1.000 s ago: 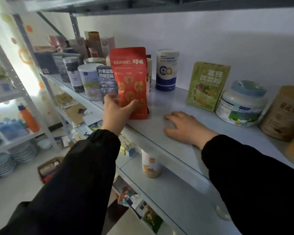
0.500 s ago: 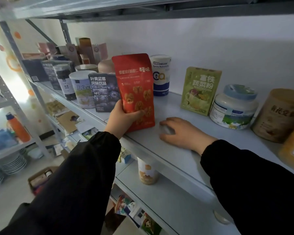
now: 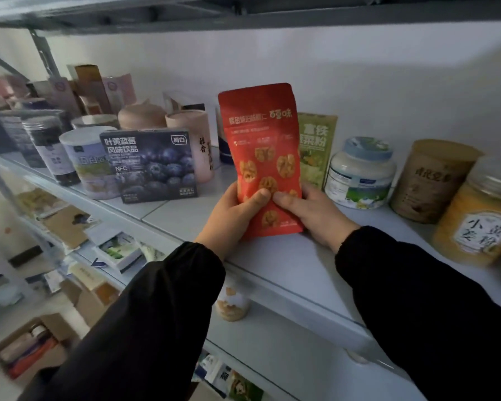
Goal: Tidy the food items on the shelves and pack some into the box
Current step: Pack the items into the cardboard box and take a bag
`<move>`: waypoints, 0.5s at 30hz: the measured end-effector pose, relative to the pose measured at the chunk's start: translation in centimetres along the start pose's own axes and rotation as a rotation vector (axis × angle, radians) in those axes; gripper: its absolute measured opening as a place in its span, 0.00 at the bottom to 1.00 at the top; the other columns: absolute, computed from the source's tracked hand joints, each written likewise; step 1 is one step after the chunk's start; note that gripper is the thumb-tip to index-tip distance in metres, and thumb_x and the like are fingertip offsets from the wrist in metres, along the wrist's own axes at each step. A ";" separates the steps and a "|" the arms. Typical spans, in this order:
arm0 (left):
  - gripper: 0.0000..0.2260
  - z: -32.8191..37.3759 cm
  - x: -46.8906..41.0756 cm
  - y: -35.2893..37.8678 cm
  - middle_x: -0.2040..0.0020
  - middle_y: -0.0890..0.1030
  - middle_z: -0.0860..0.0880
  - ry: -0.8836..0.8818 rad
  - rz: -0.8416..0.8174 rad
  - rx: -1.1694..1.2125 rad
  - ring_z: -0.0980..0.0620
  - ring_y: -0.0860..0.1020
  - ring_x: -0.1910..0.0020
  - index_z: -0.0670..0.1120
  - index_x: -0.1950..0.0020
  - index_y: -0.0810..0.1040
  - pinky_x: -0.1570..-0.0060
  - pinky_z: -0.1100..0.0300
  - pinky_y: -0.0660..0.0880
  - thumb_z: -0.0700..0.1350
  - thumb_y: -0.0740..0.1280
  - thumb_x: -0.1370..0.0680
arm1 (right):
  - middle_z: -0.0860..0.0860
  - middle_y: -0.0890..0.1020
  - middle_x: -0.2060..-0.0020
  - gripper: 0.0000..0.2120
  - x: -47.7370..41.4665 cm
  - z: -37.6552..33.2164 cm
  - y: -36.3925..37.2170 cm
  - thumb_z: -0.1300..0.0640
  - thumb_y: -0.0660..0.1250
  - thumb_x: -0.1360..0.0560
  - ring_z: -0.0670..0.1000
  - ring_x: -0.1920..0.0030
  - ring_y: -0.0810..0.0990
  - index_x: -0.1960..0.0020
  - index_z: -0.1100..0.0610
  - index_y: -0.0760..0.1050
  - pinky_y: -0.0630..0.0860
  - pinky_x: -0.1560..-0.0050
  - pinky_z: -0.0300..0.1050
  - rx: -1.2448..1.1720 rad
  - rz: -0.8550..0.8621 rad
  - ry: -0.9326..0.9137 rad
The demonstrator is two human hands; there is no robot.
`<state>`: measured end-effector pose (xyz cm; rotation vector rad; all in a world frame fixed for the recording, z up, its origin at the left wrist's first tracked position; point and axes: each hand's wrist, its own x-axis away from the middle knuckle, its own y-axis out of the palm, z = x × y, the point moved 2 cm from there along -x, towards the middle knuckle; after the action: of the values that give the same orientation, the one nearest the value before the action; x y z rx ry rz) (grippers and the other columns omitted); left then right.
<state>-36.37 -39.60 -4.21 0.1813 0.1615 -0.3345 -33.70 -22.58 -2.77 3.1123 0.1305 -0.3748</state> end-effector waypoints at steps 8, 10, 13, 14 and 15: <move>0.19 0.2 0.1 -0.3 0.46 0.88 0.52 0.033 0.058 -0.146 0.52 0.85 0.45 0.52 0.41 0.81 0.40 0.50 0.81 0.58 0.75 0.28 | 0.42 0.88 0.47 0.15 0.2 -0.4 0.0 0.45 0.77 0.26 0.46 0.44 0.86 0.41 0.43 0.80 0.81 0.39 0.51 0.185 0.009 -0.013; 0.23 0.2 0.1 -0.3 0.44 0.87 0.51 0.031 0.080 -0.158 0.50 0.85 0.43 0.53 0.40 0.81 0.38 0.47 0.80 0.62 0.75 0.31 | 0.46 0.87 0.43 0.23 0.1 -0.4 0.1 0.37 0.77 0.31 0.50 0.41 0.85 0.38 0.42 0.80 0.80 0.36 0.58 0.177 -0.008 0.001; 0.20 0.2 0.2 -0.2 0.45 0.87 0.52 0.032 0.106 -0.156 0.51 0.85 0.44 0.53 0.41 0.82 0.36 0.43 0.79 0.59 0.76 0.29 | 0.48 0.87 0.42 0.24 -0.1 -0.4 0.2 0.35 0.77 0.33 0.52 0.40 0.85 0.40 0.40 0.80 0.78 0.34 0.61 0.154 -0.041 0.003; 0.21 0.3 0.3 -0.1 0.45 0.87 0.51 0.033 0.108 -0.137 0.51 0.85 0.44 0.52 0.41 0.81 0.36 0.43 0.79 0.58 0.76 0.30 | 0.48 0.87 0.42 0.24 -0.2 -0.4 0.2 0.35 0.77 0.34 0.52 0.40 0.85 0.40 0.40 0.80 0.78 0.34 0.61 0.145 -0.037 0.008; 0.23 0.2 0.3 0.1 0.43 0.87 0.50 0.032 0.111 -0.121 0.49 0.85 0.43 0.51 0.39 0.81 0.35 0.43 0.79 0.59 0.76 0.31 | 0.48 0.87 0.42 0.24 -0.2 -0.3 0.2 0.35 0.77 0.34 0.52 0.40 0.85 0.41 0.41 0.80 0.79 0.34 0.61 0.135 -0.036 0.008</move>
<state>-36.03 -39.69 -4.02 0.0758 0.2017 -0.2106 -33.82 -22.83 -2.44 3.2490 0.1691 -0.3876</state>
